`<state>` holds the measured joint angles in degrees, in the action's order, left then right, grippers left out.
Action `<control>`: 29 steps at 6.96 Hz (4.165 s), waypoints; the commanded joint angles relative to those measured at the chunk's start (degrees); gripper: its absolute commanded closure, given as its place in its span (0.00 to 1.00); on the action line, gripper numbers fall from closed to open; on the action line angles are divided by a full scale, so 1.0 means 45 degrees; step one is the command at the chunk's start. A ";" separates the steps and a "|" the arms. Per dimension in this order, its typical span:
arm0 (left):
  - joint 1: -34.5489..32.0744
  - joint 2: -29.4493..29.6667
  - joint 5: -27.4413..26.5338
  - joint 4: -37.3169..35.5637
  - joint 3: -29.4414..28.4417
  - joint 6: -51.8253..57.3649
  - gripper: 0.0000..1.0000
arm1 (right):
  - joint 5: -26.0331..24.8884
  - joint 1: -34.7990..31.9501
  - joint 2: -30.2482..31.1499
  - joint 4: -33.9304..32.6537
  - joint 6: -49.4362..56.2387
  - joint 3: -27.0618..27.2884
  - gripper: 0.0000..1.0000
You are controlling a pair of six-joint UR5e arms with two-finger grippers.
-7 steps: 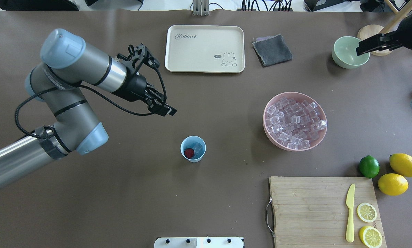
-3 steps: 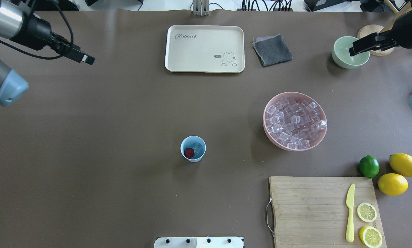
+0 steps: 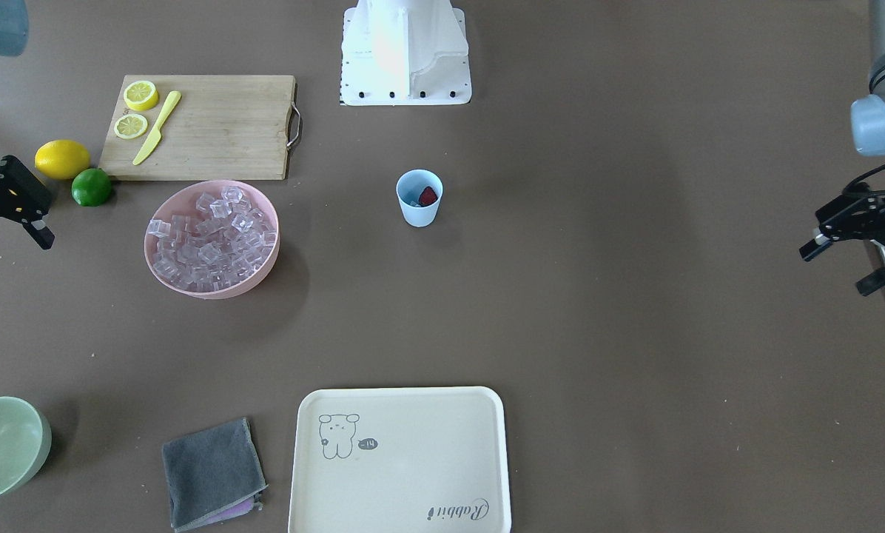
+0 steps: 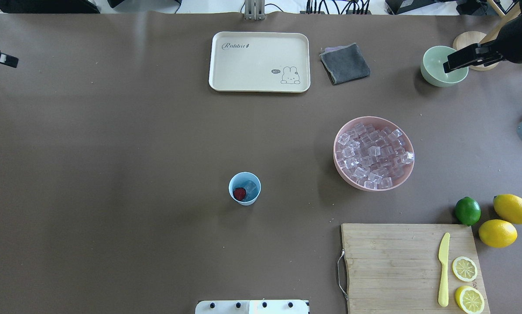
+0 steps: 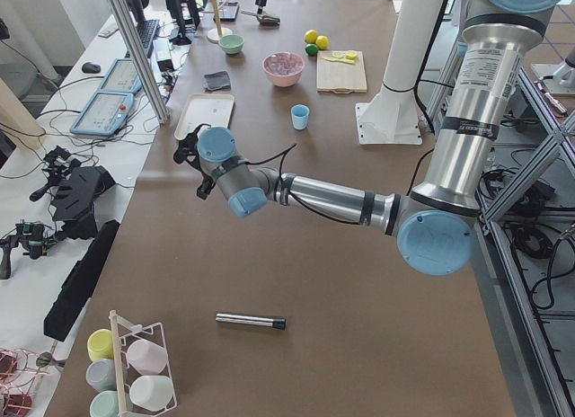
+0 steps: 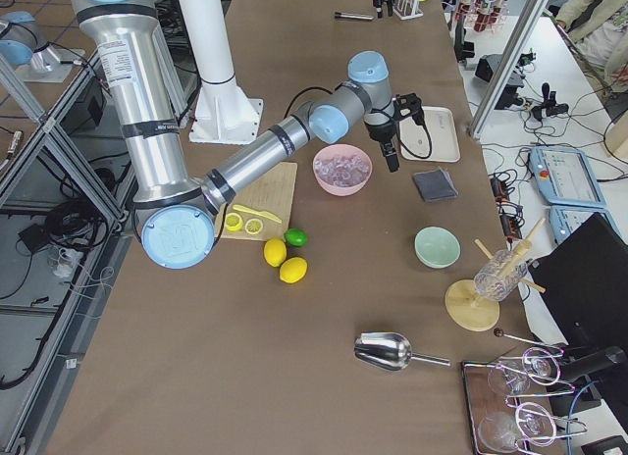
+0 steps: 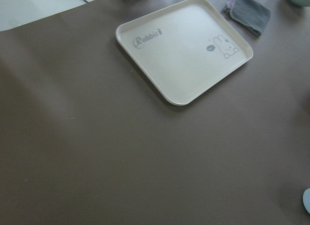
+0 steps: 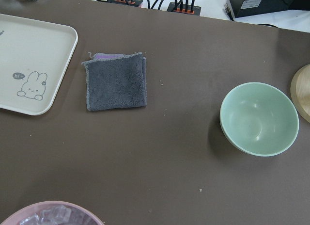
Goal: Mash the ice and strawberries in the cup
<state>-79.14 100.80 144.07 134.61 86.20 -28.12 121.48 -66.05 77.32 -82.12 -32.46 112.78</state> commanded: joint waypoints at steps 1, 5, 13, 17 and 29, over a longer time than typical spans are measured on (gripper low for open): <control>-0.1470 -0.0603 -0.0022 -0.1002 -0.0599 0.0619 0.03 | -0.0042 -0.0434 0.0024 -0.0149 0.1812 -0.0566 0.00; -0.2199 -0.0468 -0.2208 -0.3623 -0.2256 0.3827 0.03 | 0.0076 -0.1238 0.0434 -0.0033 0.2896 -0.0981 0.00; -0.0500 0.1017 -0.2250 -0.5382 -0.5266 0.3866 0.03 | -0.0666 -0.1298 0.0435 0.0631 0.2837 -0.1058 0.00; -0.0070 0.1271 -0.2289 -0.5344 -0.6283 0.3944 0.08 | -0.1096 -0.1259 0.0395 0.0651 0.2857 -0.1078 0.00; 0.0751 0.1643 -0.3558 -0.5304 -0.7417 0.4667 0.36 | -0.1194 -0.1102 0.0337 0.0651 0.2857 -0.0999 0.00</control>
<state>-76.04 108.17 128.07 110.74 53.14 -7.12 116.16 -71.07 78.89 -79.19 -19.61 108.30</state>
